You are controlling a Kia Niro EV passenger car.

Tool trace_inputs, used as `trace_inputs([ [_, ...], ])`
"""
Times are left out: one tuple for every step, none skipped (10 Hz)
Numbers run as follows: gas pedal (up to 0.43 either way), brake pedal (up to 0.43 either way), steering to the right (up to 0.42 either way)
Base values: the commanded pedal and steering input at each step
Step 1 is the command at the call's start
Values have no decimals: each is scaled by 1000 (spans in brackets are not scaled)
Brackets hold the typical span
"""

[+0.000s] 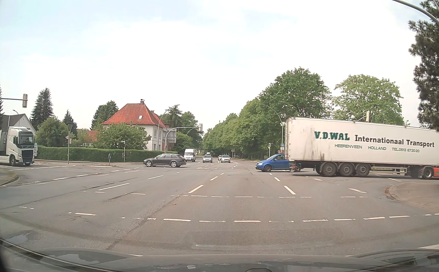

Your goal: Follow the waypoints while adhering to traffic rules and regulations

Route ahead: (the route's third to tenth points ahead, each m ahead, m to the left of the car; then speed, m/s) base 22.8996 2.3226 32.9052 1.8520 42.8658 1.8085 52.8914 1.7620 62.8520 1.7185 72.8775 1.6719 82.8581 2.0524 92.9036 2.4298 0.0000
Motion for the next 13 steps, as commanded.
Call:
trace_inputs([
  [0, 0, 0],
  [0, 0, 0],
  [0, 0, 0],
  [0, 0, 0],
  [0, 0, 0],
  [0, 0, 0],
  [0, 0, 0],
  [0, 0, 0],
  [0, 0, 0],
  [0, 0, 0],
  [0, 0, 0],
  [0, 0, 0],
  [0, 0, 0],
])
